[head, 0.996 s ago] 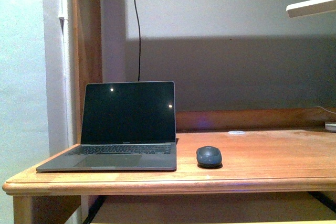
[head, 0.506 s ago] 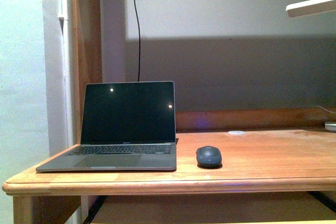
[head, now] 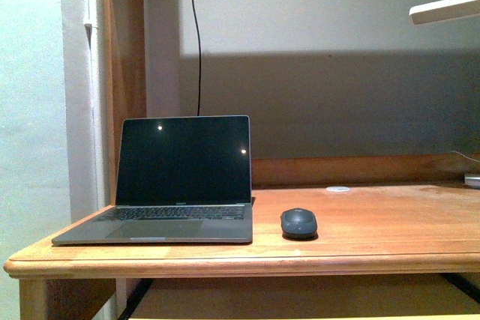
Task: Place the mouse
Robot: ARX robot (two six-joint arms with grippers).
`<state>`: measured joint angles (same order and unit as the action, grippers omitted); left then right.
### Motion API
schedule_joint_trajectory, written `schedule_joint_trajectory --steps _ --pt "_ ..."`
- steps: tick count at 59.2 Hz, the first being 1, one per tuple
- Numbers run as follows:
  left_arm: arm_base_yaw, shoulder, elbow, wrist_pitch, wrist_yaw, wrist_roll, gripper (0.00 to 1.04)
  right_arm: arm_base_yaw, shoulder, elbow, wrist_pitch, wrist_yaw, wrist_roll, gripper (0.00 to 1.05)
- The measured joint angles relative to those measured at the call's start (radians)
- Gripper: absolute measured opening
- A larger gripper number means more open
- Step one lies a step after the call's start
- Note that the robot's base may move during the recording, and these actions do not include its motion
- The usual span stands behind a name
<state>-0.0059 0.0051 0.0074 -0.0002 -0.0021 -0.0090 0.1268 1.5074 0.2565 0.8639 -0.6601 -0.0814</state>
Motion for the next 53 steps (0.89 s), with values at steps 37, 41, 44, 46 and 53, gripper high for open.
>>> schedule_joint_trajectory --steps 37,41,44,46,53 --pt "0.0 0.0 0.0 0.0 0.0 0.0 0.97 0.261 0.47 0.652 -0.153 0.575 0.101 0.97" --pt "0.0 0.0 0.0 0.0 0.0 0.0 0.97 0.273 0.498 0.697 -0.168 0.605 0.113 0.97" --pt "0.0 0.0 0.0 0.0 0.0 0.0 0.97 0.283 0.518 0.732 -0.177 0.626 0.121 0.97" --pt "0.0 0.0 0.0 0.0 0.0 0.0 0.97 0.29 0.529 0.752 -0.182 0.64 0.126 0.97" --pt "0.0 0.0 0.0 0.0 0.0 0.0 0.97 0.317 0.558 0.795 -0.209 0.687 0.154 0.97"
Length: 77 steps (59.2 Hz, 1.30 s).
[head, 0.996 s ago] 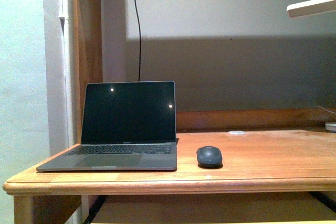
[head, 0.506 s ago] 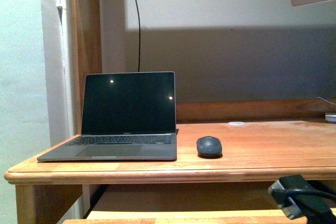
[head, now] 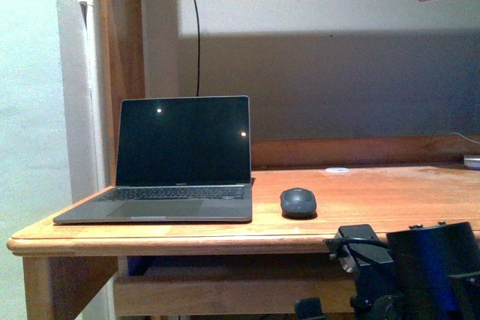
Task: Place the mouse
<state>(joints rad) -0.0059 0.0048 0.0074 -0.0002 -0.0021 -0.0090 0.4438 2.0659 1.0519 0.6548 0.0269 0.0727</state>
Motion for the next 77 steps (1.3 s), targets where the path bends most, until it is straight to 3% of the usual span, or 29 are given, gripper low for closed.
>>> schedule_joint_trajectory --steps 10,23,37,52,60,70,77 --pt "0.0 0.0 0.0 0.0 0.0 0.0 0.97 0.019 0.023 0.024 -0.01 0.021 0.025 0.97" --pt "0.0 0.0 0.0 0.0 0.0 0.0 0.97 0.005 -0.034 -0.038 0.011 -0.039 0.028 0.97" --pt "0.0 0.0 0.0 0.0 0.0 0.0 0.97 -0.06 -0.366 -0.349 0.079 -0.156 0.008 0.97" --pt "0.0 0.0 0.0 0.0 0.0 0.0 0.97 -0.208 -0.848 -0.742 0.043 -0.258 0.021 0.97" --pt "0.0 0.0 0.0 0.0 0.0 0.0 0.97 -0.293 -1.171 -0.914 -0.077 -0.315 0.046 0.97" --pt "0.0 0.0 0.0 0.0 0.0 0.0 0.97 -0.456 -1.841 -1.037 -0.548 -0.485 0.072 0.97" --pt "0.0 0.0 0.0 0.0 0.001 0.0 0.97 -0.548 -1.996 -1.037 -0.677 -0.565 0.078 0.97"
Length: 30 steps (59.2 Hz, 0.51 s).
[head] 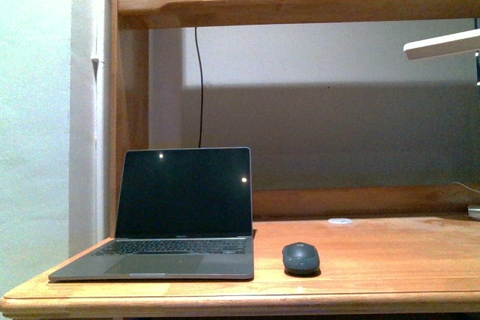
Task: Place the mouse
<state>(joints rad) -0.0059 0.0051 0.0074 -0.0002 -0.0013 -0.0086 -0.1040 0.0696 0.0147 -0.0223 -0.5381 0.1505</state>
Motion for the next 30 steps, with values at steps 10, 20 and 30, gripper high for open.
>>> schedule_joint_trajectory --steps 10,20,30 --pt "0.0 0.0 0.0 0.0 0.0 0.0 0.97 0.082 -0.079 -0.009 0.01 0.397 -0.091 0.78" --pt "0.001 -0.001 0.0 0.0 0.001 0.0 0.97 0.099 -0.078 -0.009 0.01 0.535 -0.13 0.51" --pt "0.001 -0.001 0.0 0.0 0.001 0.0 0.97 0.101 -0.077 -0.008 0.014 0.535 -0.142 0.16"
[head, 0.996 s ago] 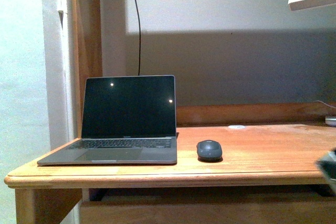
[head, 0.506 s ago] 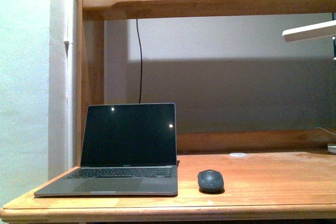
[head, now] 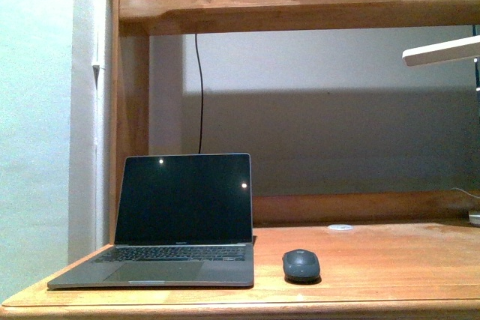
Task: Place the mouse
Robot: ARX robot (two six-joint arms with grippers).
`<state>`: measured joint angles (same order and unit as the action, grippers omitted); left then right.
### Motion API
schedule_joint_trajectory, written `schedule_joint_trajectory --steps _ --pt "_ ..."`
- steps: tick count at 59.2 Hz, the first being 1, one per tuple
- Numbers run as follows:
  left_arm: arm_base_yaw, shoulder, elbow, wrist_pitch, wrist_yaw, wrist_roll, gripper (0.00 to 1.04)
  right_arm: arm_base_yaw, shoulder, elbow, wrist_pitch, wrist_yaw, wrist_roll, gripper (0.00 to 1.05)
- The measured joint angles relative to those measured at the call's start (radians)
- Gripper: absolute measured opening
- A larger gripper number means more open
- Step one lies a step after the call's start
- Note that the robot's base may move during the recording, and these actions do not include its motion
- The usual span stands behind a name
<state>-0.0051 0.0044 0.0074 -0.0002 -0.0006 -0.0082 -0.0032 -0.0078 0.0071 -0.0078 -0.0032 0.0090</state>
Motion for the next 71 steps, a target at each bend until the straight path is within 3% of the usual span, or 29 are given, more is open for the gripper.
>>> schedule_joint_trajectory --steps 4,7,19,39,71 --pt "0.0 0.0 0.0 0.0 0.0 0.0 0.97 0.0 0.005 0.007 0.0 0.0 -0.002 0.04" --pt "0.0 0.0 0.0 0.0 0.0 0.0 0.97 0.0 0.008 0.007 0.001 0.0 -0.006 0.04" --pt "0.0 0.0 0.0 0.0 0.0 0.0 0.97 0.0 0.008 0.007 0.002 0.0 -0.006 0.44" --pt "0.0 0.0 0.0 0.0 0.0 0.0 0.97 0.0 0.008 0.007 0.002 0.0 -0.006 0.99" --pt "0.0 0.0 0.0 0.0 0.0 0.0 0.97 0.0 0.008 0.007 0.002 0.0 -0.006 0.97"
